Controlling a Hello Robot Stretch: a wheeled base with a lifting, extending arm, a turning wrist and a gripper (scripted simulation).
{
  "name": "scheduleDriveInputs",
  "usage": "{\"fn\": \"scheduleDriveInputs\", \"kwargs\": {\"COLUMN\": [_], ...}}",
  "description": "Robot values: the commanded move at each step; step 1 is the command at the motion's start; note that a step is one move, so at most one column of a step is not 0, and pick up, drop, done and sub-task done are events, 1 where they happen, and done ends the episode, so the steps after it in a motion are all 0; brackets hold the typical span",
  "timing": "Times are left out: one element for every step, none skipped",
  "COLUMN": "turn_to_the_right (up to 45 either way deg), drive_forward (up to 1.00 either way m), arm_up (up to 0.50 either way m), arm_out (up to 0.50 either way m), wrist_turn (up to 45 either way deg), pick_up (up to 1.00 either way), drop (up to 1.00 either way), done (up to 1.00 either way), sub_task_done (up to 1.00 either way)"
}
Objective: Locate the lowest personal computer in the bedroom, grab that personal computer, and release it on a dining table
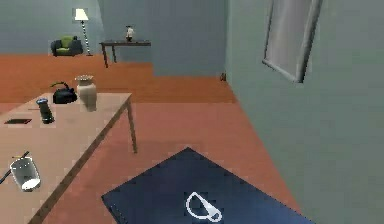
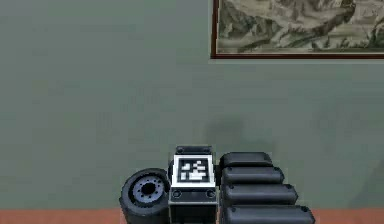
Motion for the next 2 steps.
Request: {"fn": "scheduleDriveInputs", "kwargs": {"turn_to_the_right": [0.0, 0.0], "drive_forward": [1.0, 1.0], "arm_up": [0.0, 0.0], "arm_out": [0.0, 0.0], "wrist_turn": [0.0, 0.0], "pick_up": [0.0, 0.0], "drop": [0.0, 0.0], "done": [0.0, 0.0], "sub_task_done": [0.0, 0.0]}}
